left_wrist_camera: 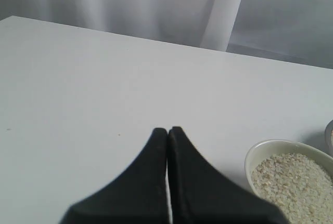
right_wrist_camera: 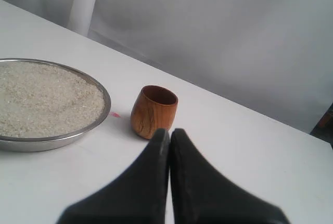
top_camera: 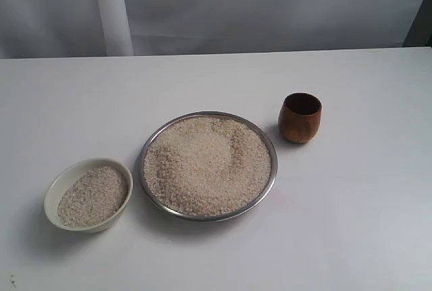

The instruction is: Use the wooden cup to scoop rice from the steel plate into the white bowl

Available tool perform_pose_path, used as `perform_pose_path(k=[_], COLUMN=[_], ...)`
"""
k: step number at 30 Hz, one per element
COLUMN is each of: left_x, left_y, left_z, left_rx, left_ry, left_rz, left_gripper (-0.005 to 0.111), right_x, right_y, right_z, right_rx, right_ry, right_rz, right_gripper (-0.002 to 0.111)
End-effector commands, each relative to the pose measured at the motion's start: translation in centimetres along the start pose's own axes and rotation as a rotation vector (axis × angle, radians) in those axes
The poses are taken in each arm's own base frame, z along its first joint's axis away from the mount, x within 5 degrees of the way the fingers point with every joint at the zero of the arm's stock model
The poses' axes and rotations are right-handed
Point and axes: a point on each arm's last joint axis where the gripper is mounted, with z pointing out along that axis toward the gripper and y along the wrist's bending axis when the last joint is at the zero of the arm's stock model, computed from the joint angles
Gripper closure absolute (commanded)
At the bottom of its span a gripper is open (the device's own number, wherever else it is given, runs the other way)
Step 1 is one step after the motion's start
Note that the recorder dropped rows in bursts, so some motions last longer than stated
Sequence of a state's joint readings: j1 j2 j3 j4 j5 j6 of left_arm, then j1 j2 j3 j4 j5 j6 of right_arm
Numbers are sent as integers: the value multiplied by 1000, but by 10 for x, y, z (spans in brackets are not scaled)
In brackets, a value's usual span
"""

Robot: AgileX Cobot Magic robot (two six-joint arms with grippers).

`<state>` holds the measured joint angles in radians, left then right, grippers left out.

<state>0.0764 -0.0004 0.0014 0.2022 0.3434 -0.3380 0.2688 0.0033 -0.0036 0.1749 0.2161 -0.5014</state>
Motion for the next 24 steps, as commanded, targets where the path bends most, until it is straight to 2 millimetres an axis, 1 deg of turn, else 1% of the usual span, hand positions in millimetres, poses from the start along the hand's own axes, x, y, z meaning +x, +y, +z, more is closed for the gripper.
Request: perform_pose_path(k=[1, 24], left_x=[-1, -1], left_y=[-1, -1], left_z=[0, 0], left_rx=[10, 10], left_ry=[-5, -5], left_rz=[-5, -5], left_gripper=[107, 107], right_x=[1, 2], right_y=[0, 1], right_z=[0, 0], right_rx=[4, -2], right_ry=[0, 10], right_rz=[6, 9], right_gripper=[108, 108])
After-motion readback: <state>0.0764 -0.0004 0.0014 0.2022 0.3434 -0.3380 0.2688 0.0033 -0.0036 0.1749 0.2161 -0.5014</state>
